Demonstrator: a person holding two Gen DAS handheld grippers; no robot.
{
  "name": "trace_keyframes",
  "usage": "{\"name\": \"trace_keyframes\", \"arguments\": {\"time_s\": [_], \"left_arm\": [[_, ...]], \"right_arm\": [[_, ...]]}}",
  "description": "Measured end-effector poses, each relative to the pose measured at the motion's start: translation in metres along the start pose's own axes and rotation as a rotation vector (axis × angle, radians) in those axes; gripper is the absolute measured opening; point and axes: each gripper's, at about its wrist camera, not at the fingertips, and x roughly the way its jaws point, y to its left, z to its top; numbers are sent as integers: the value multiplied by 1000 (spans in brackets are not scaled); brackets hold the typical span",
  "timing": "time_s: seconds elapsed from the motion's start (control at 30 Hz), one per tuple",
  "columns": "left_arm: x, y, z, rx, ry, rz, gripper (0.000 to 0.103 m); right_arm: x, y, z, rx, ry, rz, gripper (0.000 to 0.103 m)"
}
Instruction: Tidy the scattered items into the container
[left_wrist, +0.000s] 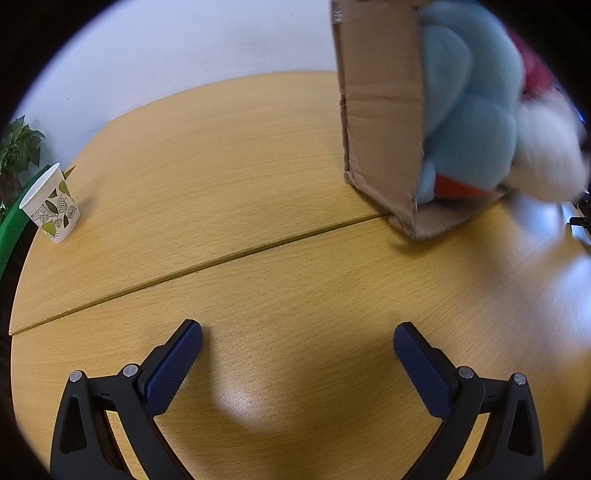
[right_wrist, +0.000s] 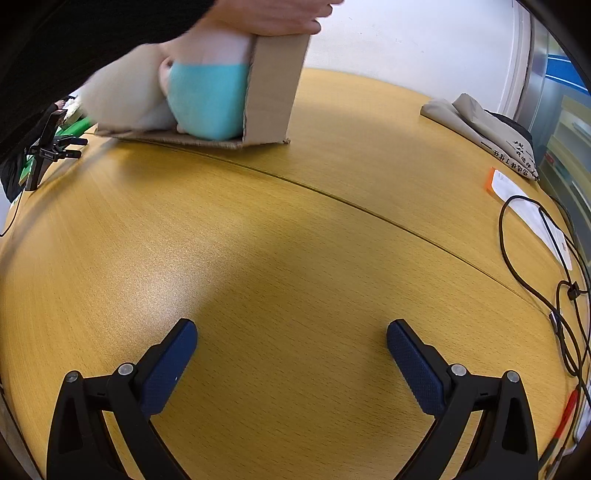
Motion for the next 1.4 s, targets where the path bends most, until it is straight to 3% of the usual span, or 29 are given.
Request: {"name": "trace_keyframes", "arguments": {"time_s": [0.87,1.4], "left_arm": [[-30,0,12,2,-1,-1,103],[-27,0,12,4,-1,-3,103]], "right_arm": [[2,-2,0,0,0,-1,103],[2,-2,0,0,0,-1,103]]}}
